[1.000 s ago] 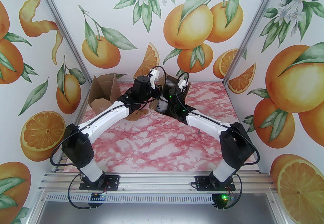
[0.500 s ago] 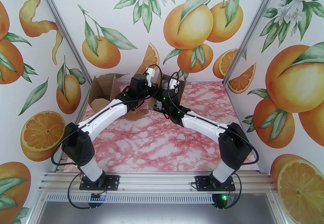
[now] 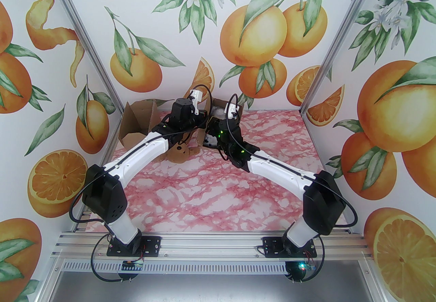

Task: Unpack the express box

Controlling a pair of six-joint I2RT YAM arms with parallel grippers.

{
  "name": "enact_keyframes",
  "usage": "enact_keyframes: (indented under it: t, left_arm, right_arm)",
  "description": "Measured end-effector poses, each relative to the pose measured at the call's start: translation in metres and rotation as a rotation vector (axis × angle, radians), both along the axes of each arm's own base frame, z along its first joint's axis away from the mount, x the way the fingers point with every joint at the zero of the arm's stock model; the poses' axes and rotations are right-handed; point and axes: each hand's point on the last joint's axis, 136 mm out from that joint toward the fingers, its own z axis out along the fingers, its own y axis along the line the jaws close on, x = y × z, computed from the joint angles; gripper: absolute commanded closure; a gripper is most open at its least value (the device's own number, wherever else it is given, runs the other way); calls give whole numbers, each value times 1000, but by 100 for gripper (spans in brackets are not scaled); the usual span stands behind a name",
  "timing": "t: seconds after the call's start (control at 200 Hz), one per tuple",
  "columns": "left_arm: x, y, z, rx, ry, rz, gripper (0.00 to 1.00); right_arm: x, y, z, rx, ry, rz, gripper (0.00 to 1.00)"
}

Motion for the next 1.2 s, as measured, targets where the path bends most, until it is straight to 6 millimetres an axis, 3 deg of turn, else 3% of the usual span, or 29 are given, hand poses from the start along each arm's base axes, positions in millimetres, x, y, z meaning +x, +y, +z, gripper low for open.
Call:
enact_keyframes:
  t: [0.175,0.29,0.41,0.545,0.821,0.961,1.201]
  left_arm:
    - [2,3,0,-9,5,11,100]
    - [1,1,1,-19,6,1,100]
    - [-2,-4,3,-32,4,-17,100]
    - [-11,-16,6,-31,-13,-54,100]
    - [-32,-40,10,-32,-30,-120,100]
    - [-35,-44,11,-18,-40,-132,100]
    - [-38,-48,12,-12,-51,-133,100]
  right_arm:
    - [-3,-6,7,-17,-5,-12,100]
    - [1,-20,5,-10,3,-43,85]
    - [14,-48,-3,3,21,-94,67]
    - [27,-68,-11,2,37,-107,56]
    - [38,-60,-19,12,32,-78,32]
    - [44,-64,-31,14,66,-113,29]
    - [43,-78,-42,25,97,-195,32]
